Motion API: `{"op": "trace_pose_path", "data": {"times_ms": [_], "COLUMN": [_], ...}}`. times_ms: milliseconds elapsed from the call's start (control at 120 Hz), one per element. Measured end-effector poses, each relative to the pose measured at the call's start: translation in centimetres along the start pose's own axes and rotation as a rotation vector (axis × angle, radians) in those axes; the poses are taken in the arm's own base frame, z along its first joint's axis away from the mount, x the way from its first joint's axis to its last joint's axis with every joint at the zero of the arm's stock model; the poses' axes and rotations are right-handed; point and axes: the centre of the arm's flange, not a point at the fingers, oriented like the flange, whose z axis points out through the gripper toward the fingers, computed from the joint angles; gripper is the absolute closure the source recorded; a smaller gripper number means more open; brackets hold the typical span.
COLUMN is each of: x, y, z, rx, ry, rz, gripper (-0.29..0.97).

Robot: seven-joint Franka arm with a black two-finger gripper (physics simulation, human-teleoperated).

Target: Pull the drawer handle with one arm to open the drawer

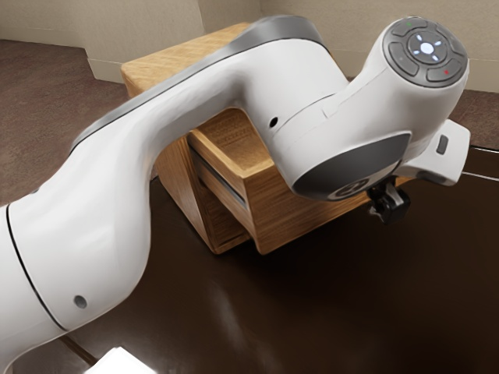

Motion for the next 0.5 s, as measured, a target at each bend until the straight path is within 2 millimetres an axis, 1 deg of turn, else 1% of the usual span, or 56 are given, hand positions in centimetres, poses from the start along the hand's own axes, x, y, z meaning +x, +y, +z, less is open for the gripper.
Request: {"op": "trace_pose_path", "data": {"times_ms": [75, 150, 208, 225, 250, 283, 317, 367, 417, 433, 442, 483, 500], "x": [0.3, 0.6, 0.7, 0.7, 0.7, 0.7, 0.6, 0.5, 0.0, -0.2, -0.3, -1.0, -1.4], "y": [1.3, 3.4, 4.8, 5.1, 5.5, 6.2, 6.8, 8.4, 9.5, 9.4, 9.0, 6.0, 4.8], "z": [-1.3, -3.1, -4.1, -4.4, -4.7, -5.4, -6.5, -8.4, -10.4, -10.8, -10.9, -10.5, -10.7], "rx": [0.008, 0.037, 0.066, 0.076, 0.094, 0.114, 0.120, 0.119, 0.082, 0.053, 0.028, -0.097, -0.143], "ry": [0.011, 0.025, 0.030, 0.030, 0.028, 0.029, 0.041, 0.068, 0.084, 0.085, 0.083, 0.060, 0.053], "rz": [0.012, 0.039, 0.054, 0.057, 0.062, 0.068, 0.072, 0.088, 0.094, 0.088, 0.078, 0.014, -0.007], "gripper": [0.00, 0.05, 0.09, 0.06, 0.08, 0.06, 0.05, 0.04, 0.03, 0.02, 0.02, 0.02, 0.02]}}
